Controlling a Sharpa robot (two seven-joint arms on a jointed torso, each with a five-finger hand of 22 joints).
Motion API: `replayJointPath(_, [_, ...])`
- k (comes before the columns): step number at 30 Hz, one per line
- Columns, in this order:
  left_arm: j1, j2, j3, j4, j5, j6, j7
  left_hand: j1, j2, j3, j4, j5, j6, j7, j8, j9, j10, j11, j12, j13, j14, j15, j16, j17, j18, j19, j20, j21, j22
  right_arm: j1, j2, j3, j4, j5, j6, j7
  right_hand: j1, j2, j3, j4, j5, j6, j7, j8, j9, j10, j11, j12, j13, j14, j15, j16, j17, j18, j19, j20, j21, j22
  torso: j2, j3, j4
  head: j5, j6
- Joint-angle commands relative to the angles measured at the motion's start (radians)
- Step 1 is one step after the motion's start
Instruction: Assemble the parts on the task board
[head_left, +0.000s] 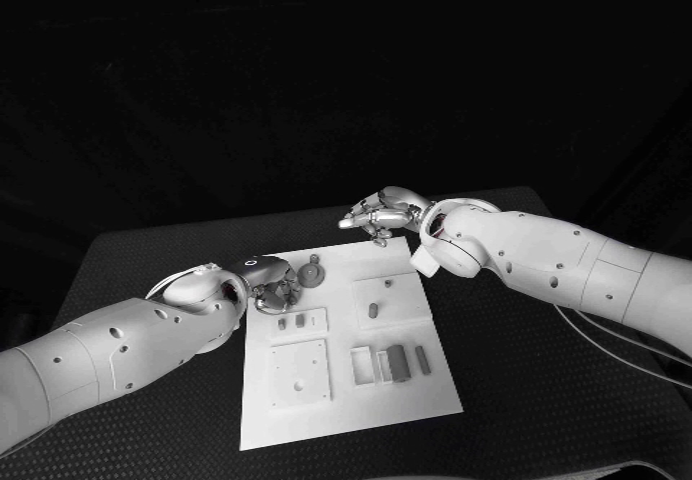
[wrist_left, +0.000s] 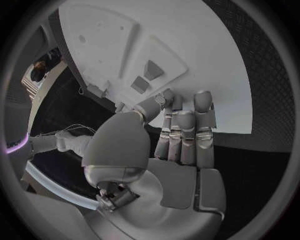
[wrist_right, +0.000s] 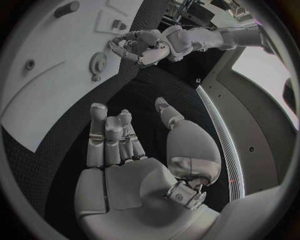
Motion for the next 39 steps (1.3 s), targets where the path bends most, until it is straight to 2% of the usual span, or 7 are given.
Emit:
replayJointPath(1, [-0.006,-0.003,-0.004,-0.006,0.0,0.036,-0.043,0.001,-0.016,-0.012,-0.001,-0.012,-0.021,0.006,-0.009,-0.004,-0.017,0.003,-0.009,0.002,-0.013,0.002,-0.001,0.002,0.082,-0.012,0.004,-0.005,0.021,0.0,0.0,0.0,0.001,-0.002,0.004,0.007,-0.003,0.007,-0.001,-0.005,0.002,-0.001,0.009,-0.005,0.002,-0.006,0.001,0.004,-0.001,-0.007,-0.002,0.006,-0.001,0.031,-0.001,-0.008,-0.006,0.016,0.0,-0.0003,0.0004,-0.001,0.0])
replayJointPath(6, [-0.006,-0.003,-0.004,-0.012,0.0,0.056,-0.067,0.0,-0.03,-0.02,-0.001,-0.022,-0.062,0.022,-0.027,-0.013,-0.041,0.013,-0.022,0.004,-0.03,0.012,-0.001,0.002,0.088,-0.017,0.013,-0.004,0.022,0.0,0.0,0.0,0.001,-0.002,0.004,0.006,-0.003,0.007,-0.001,-0.005,0.002,-0.001,0.009,-0.005,0.002,-0.006,0.001,0.004,-0.001,-0.008,-0.002,0.006,-0.001,0.031,-0.001,-0.008,-0.006,0.016,0.0,-0.0002,0.0001,0.0,0.0])
replayJointPath(18, [-0.006,-0.012,-0.004,-0.016,-0.003,0.059,-0.08,0.009,-0.039,-0.023,0.0,-0.024,-0.098,0.022,-0.038,-0.019,-0.068,0.024,-0.028,0.007,-0.043,0.023,0.003,0.002,0.098,-0.025,0.024,-0.004,0.023,0.0,-0.002,0.0,0.0,-0.002,0.002,0.006,-0.002,0.006,-0.001,-0.005,0.002,-0.002,0.009,-0.005,0.001,-0.007,0.001,0.004,-0.001,-0.008,-0.002,0.006,-0.001,0.031,-0.001,-0.008,-0.006,0.016,0.0,-0.0001,0.0,-0.001,-0.001])
replayJointPath(27, [-0.005,-0.056,0.002,-0.008,0.016,-0.012,-0.061,0.016,-0.039,-0.02,0.0,-0.023,-0.098,0.024,-0.034,-0.018,-0.068,0.024,-0.025,0.011,-0.043,0.023,0.005,0.001,0.101,-0.024,0.026,-0.002,0.023,0.0,-0.02,0.0,-0.006,-0.047,-0.013,0.0,0.024,0.014,0.008,-0.023,0.002,-0.001,0.009,-0.004,0.002,-0.007,0.0,0.005,-0.002,-0.008,-0.003,0.006,-0.001,0.031,-0.001,-0.01,-0.005,0.017,0.0,-0.0002,-0.0001,-0.001,0.003])
replayJointPath(31, [-0.004,-0.102,0.03,0.009,0.158,-0.062,-0.036,0.011,-0.039,-0.015,0.011,-0.022,-0.08,0.03,-0.02,-0.014,-0.067,0.024,-0.023,0.016,-0.047,0.023,-0.001,-0.004,0.1,-0.03,0.028,-0.005,0.021,0.0,-0.04,-0.001,0.001,-0.154,-0.034,-0.004,0.104,0.042,0.031,-0.08,0.002,0.005,0.008,-0.001,0.005,-0.004,-0.001,0.007,-0.004,-0.005,-0.003,0.007,-0.002,0.031,0.004,-0.011,-0.001,0.018,-0.001,0.0008,0.0008,-0.011,0.012])
replayJointPath(35, [0.004,-0.137,0.04,0.019,0.434,-0.115,0.005,-0.018,-0.05,-0.018,0.031,-0.022,-0.087,0.032,-0.019,-0.014,-0.072,0.027,-0.024,0.021,-0.07,0.027,-0.035,-0.023,0.093,-0.061,0.035,-0.031,0.01,0.0,-0.058,-0.002,0.011,-0.197,-0.035,-0.001,0.168,0.051,0.045,-0.098,0.002,0.012,0.006,0.004,0.007,-0.01,-0.002,-0.012,-0.019,-0.006,-0.005,0.004,-0.005,0.031,0.002,-0.008,-0.002,0.017,-0.002,0.0019,0.0025,-0.013,0.015])
replayJointPath(39, [0.006,-0.161,0.049,0.021,0.74,-0.124,0.068,-0.037,-0.052,-0.017,0.042,-0.022,-0.112,0.041,-0.025,-0.017,-0.093,0.037,-0.028,0.024,-0.117,0.038,-0.109,-0.059,0.076,-0.12,0.049,-0.091,-0.02,-0.001,-0.073,-0.005,0.026,-0.249,-0.029,0.015,0.217,0.061,0.05,-0.089,0.003,0.026,0.003,0.01,0.01,-0.018,-0.006,-0.163,-0.135,-0.02,-0.006,-0.028,-0.022,0.031,-0.007,0.002,-0.007,0.015,-0.002,0.0021,0.0022,-0.008,0.022])
